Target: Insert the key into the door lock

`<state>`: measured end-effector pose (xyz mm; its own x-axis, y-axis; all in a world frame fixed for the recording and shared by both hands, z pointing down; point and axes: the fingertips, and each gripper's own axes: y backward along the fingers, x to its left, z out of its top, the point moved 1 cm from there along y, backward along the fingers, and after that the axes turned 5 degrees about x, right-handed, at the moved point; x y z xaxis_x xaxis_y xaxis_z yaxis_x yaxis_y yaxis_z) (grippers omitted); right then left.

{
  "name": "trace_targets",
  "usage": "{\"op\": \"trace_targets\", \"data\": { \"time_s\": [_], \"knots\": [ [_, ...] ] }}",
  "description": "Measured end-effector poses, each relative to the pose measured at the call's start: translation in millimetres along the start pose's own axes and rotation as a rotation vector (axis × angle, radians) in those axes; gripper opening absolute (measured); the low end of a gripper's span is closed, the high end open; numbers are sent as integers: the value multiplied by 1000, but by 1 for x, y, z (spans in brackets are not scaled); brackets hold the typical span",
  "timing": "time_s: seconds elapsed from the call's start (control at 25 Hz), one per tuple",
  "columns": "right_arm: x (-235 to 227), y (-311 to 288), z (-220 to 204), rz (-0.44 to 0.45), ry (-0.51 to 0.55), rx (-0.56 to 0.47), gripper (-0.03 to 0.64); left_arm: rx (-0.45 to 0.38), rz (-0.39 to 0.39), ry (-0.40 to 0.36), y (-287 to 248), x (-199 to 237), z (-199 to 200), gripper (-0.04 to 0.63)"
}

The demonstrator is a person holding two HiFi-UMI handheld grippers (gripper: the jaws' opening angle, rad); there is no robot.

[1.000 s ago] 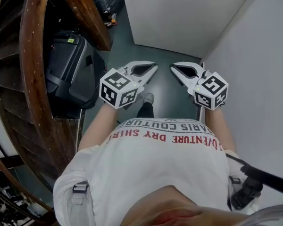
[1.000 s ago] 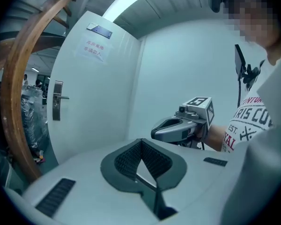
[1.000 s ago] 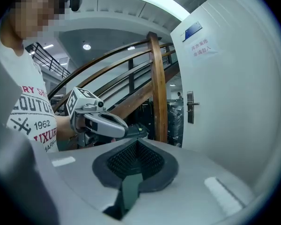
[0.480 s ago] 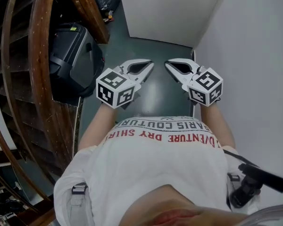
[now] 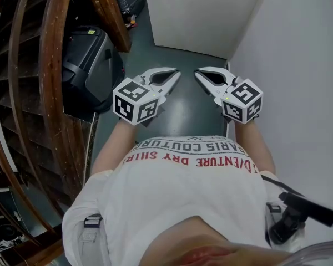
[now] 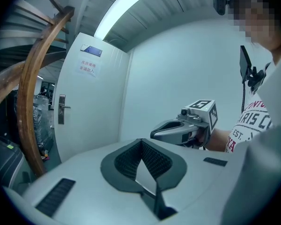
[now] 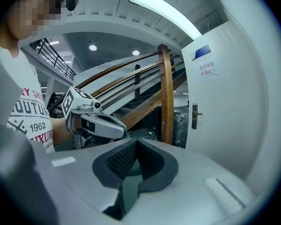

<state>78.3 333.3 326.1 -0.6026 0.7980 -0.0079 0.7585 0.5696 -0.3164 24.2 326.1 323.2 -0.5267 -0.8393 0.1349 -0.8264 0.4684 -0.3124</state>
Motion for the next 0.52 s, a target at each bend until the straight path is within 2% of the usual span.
{"op": "trace_targets", "data": {
  "time_s": [0.52],
  "knots": [
    [-5, 10, 3, 1, 7, -6, 1, -7, 3, -2, -4, -9, 7, 2]
  ]
}}
